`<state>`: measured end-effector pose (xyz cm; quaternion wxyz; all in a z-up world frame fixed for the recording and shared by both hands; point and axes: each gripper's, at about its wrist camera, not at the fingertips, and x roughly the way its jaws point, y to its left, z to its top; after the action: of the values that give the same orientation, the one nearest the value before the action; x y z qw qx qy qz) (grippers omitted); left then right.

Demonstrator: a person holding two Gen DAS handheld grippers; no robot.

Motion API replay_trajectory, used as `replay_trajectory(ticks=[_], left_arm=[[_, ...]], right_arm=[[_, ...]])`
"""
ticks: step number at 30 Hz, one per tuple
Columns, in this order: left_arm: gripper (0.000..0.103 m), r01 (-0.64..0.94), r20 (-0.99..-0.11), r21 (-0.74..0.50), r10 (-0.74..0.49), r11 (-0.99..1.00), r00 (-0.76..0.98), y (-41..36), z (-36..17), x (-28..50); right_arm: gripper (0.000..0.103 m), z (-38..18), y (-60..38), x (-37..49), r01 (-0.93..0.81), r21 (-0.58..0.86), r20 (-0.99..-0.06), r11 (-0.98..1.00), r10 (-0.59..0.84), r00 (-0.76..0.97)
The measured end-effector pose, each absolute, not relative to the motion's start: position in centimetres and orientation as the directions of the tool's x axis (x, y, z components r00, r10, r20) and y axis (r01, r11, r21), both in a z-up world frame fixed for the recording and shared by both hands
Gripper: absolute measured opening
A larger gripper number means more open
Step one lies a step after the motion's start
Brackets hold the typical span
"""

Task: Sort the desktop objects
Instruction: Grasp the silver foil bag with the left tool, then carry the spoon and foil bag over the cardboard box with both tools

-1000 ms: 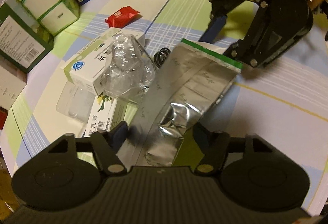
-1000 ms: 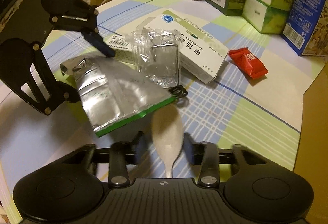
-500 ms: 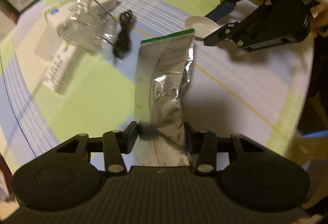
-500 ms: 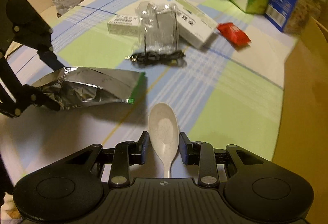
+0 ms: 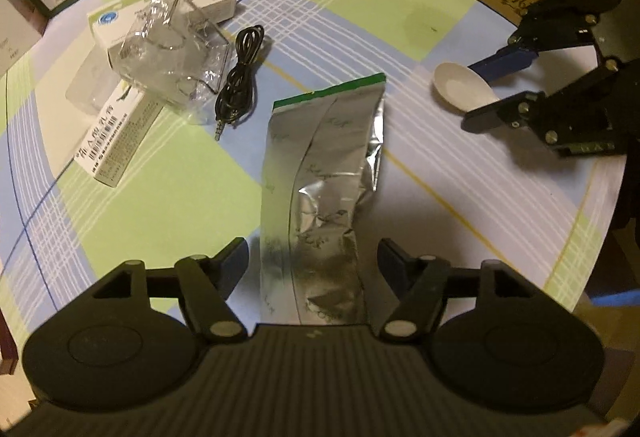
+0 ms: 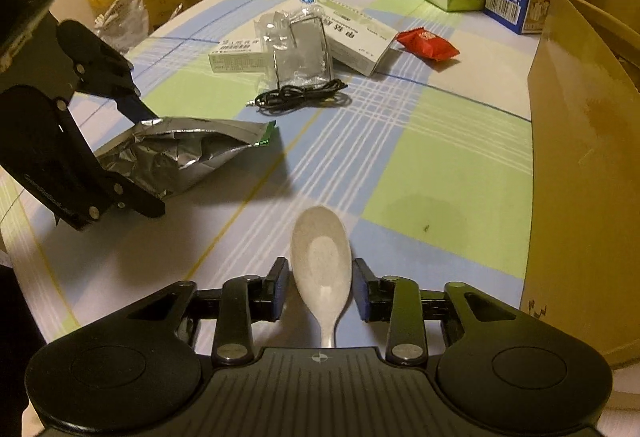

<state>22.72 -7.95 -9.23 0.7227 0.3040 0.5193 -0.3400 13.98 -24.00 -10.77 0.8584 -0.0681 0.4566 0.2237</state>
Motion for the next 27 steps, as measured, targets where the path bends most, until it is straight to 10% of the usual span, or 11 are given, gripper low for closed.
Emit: replay_trajectory(ticks=[11, 27], left_arm=[[0.064, 0.804, -0.946, 0.06, -0.223, 0.592, 0.235, -7.7, -9.8, 23.2], [0.032, 0.768, -0.953, 0.034, -0.212, 0.639, 0.218, -8.1, -9.0, 22.9]], right_arm=[[0.04, -11.7, -23.3, 13.2, -0.436, 0.043, -0.757, 0.899, 0.314, 0.573], [0.03, -11.5, -23.4, 12.9, -0.407, 0.048, -0.751, 0.912, 0.302, 0.587]])
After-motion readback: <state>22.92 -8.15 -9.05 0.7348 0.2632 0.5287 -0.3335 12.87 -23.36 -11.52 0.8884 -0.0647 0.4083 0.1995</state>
